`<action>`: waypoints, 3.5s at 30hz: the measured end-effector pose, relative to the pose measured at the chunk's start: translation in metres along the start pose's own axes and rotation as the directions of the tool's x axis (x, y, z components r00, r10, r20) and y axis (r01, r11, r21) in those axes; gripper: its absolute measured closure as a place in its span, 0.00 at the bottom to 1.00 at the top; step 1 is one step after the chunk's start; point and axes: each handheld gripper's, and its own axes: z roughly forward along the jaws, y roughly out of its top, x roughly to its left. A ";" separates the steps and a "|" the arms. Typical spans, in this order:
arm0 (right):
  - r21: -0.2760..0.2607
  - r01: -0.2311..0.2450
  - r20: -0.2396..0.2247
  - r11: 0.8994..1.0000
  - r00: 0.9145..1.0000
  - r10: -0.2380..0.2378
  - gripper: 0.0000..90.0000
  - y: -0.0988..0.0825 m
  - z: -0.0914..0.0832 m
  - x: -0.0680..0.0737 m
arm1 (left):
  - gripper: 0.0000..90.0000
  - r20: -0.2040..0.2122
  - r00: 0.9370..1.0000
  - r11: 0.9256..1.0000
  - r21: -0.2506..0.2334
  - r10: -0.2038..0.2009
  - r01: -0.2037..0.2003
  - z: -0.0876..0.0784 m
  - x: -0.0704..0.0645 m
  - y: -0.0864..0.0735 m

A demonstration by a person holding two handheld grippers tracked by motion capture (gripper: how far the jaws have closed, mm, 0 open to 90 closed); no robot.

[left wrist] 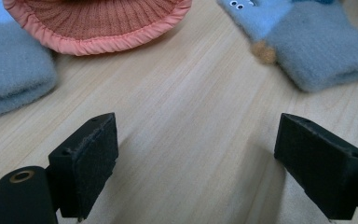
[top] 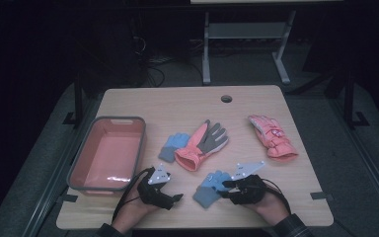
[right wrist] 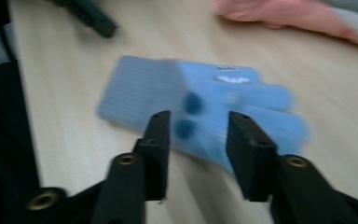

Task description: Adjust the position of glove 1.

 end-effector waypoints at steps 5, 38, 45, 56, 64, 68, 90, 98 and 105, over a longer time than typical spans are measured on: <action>-0.022 -0.052 0.066 0.998 0.996 0.053 0.42 -0.010 -0.011 -0.021 | 0.14 -0.004 1.000 1.000 0.000 -0.005 0.005 0.000 -0.001 0.000; -0.062 -0.175 0.277 0.983 0.943 0.185 0.08 -0.041 -0.006 -0.073 | 0.53 -0.040 0.993 0.994 -0.031 -0.109 0.108 -0.016 -0.001 0.050; -0.062 -0.175 0.278 0.983 0.942 0.185 0.08 -0.041 -0.006 -0.073 | 0.99 -0.063 0.990 0.991 -0.043 -0.126 0.124 -0.013 0.012 0.077; -0.063 -0.176 0.278 0.982 0.942 0.186 0.08 -0.041 -0.006 -0.073 | 0.99 -0.175 0.973 0.989 -0.035 -0.151 0.147 0.016 0.046 0.107; -0.062 -0.175 0.278 0.983 0.943 0.185 0.08 -0.041 -0.006 -0.073 | 0.99 -0.205 0.958 0.979 0.001 -0.201 0.206 0.034 0.072 0.104; -0.062 -0.175 0.278 0.983 0.942 0.186 0.08 -0.041 -0.006 -0.073 | 0.99 -0.189 0.961 0.977 0.026 -0.203 0.211 0.043 0.074 0.099; -0.061 -0.175 0.277 0.983 0.943 0.185 0.08 -0.041 -0.006 -0.073 | 0.91 -0.224 0.955 0.979 0.022 -0.193 0.203 0.039 0.079 0.100; -0.061 -0.175 0.277 0.983 0.943 0.185 0.08 -0.041 -0.006 -0.073 | 0.77 -0.293 0.931 0.968 0.052 -0.218 0.244 0.049 0.090 0.090; -0.061 -0.175 0.277 0.983 0.943 0.185 0.08 -0.041 -0.006 -0.073 | 0.69 -0.311 0.920 0.959 0.073 -0.238 0.272 0.055 0.095 0.081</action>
